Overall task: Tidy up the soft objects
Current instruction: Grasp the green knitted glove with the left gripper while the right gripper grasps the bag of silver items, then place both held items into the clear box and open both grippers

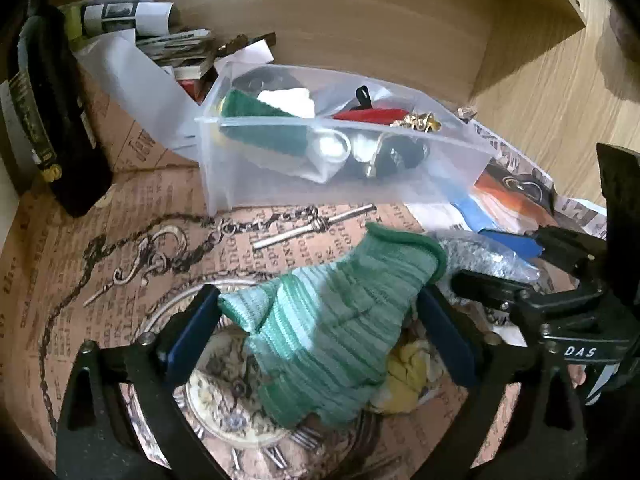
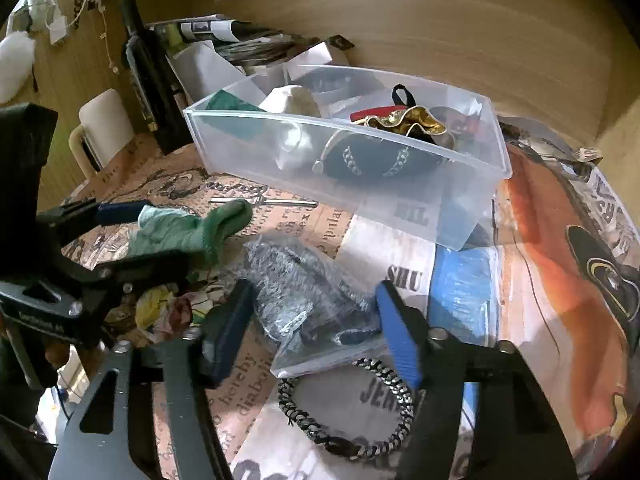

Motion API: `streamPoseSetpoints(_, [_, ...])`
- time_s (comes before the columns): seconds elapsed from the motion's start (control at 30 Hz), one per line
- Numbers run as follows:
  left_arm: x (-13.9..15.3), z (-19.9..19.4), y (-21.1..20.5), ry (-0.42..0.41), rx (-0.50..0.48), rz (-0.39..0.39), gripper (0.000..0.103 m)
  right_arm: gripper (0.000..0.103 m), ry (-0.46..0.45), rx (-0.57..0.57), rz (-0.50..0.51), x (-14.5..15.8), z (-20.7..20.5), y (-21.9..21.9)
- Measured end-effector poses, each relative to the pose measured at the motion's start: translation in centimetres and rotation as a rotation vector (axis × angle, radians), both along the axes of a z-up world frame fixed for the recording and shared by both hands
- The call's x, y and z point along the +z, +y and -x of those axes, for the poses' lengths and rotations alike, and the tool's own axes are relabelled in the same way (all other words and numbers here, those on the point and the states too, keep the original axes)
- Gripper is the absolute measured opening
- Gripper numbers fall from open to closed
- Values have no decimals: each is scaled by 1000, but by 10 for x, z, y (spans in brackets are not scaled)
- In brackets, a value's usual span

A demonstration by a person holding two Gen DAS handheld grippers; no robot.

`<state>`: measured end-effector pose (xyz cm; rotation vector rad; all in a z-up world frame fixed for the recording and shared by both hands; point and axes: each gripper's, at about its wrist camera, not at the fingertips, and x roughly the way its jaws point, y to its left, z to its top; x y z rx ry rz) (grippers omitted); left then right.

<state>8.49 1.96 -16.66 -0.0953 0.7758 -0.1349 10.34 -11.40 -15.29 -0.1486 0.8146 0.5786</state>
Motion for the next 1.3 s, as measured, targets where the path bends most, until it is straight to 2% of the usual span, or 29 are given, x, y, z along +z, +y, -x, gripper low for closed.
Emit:
streamPoseSetpoints(0.03, [0,-2,0,-1,0,-2,86,53,-3,1,3,0,0,1])
streamPoseSetpoints(0.17, [-1,-6,5,3,7,24,74,44,-11,2,-2,1,0,-2])
streamPoseSetpoints(0.3, [-1,-6,10,-9,22,30,55,36,-20,-8,-14,3,-2,-2])
streamPoseSetpoints(0.37, [1,-4,11,-17,21,36,47,34,-27,-16,-22,5,-2,-4])
streamPoseSetpoints(0.43, [5,-1,11,-31,15,31,35,31,-34,-21,-32,8,-1,-5])
streamPoseSetpoints(0.53, [12,2,9,-50,9,27,26,30,-53,-26,-47,15,0,-7])
streamPoseSetpoints(0.63, [20,4,9,-73,4,29,22,30,-80,-30,-69,25,2,-9])
streamPoseSetpoints(0.8, [36,7,8,-115,8,36,21,30,-134,-42,-103,43,5,-14])
streamPoseSetpoints(0.93, [57,7,9,-184,20,27,21,30,-180,-63,-126,59,5,-22])
streamPoseSetpoints(1.13, [86,-4,11,-273,41,30,21,30,-243,-106,-162,79,-2,-33])
streamPoseSetpoints(1.3, [101,-19,12,-313,43,40,21,30,-295,-138,-164,89,-12,-37])
